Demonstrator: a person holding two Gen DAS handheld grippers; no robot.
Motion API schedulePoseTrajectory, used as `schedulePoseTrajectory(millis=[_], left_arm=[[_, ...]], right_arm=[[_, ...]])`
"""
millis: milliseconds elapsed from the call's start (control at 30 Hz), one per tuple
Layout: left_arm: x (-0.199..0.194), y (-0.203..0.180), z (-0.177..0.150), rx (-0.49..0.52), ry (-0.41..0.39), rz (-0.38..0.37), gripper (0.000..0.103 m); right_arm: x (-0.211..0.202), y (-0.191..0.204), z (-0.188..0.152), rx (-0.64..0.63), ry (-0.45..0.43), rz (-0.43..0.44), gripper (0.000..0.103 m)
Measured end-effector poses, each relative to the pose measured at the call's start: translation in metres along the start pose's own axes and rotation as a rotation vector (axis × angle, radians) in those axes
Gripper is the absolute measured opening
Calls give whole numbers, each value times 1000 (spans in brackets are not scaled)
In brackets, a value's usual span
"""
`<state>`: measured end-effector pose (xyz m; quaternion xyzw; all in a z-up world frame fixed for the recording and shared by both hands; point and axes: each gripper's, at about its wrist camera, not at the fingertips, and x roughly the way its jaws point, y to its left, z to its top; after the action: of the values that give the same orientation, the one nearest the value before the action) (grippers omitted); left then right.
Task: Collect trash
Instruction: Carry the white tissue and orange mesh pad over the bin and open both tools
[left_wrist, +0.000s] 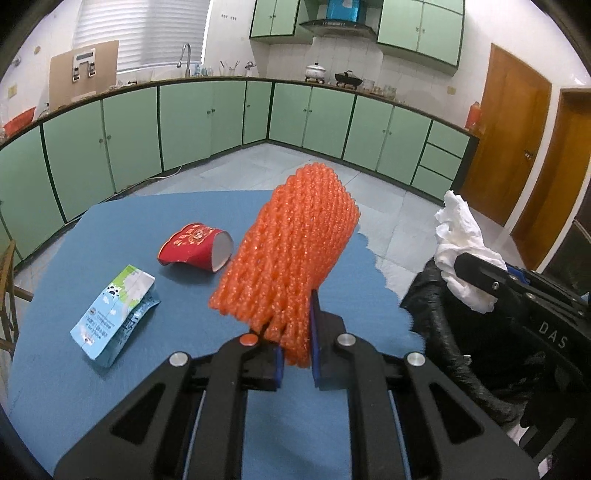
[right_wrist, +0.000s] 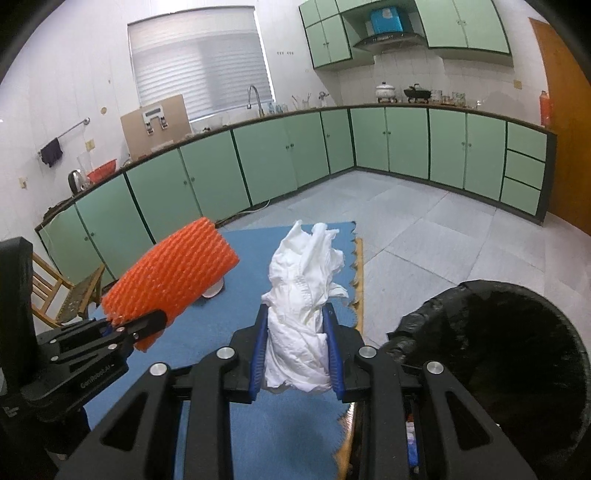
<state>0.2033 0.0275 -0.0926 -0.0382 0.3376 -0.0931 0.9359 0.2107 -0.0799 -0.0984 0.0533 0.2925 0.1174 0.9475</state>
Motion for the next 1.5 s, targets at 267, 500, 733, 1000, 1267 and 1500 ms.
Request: schedulePoseTrajectory(millis=[267,500,733,1000,1267,1500], left_arm=[[-21,-31,-3,31,-29,-71,9],[-22,-72,-6,85,-33,-141,9],[-16,-111,-8,135,-30,-200,9],[2,-155,-21,187,-29,-274,9],[29,-193,-29,233,-13,-309,9],[57,-220,-42,275,41,-320,9]], right_arm=[[-45,-9,-3,-10,-49,-29,28],[-82,-37,-11,9,-79,-92,28],[-105,-73,-23,51,-91,-178,28],[-121,-110,-33,82,-94,-273,28],[-122,-148,-51,127,-75,-337,28],[-113,-177,-68,174,-33,-367,28]])
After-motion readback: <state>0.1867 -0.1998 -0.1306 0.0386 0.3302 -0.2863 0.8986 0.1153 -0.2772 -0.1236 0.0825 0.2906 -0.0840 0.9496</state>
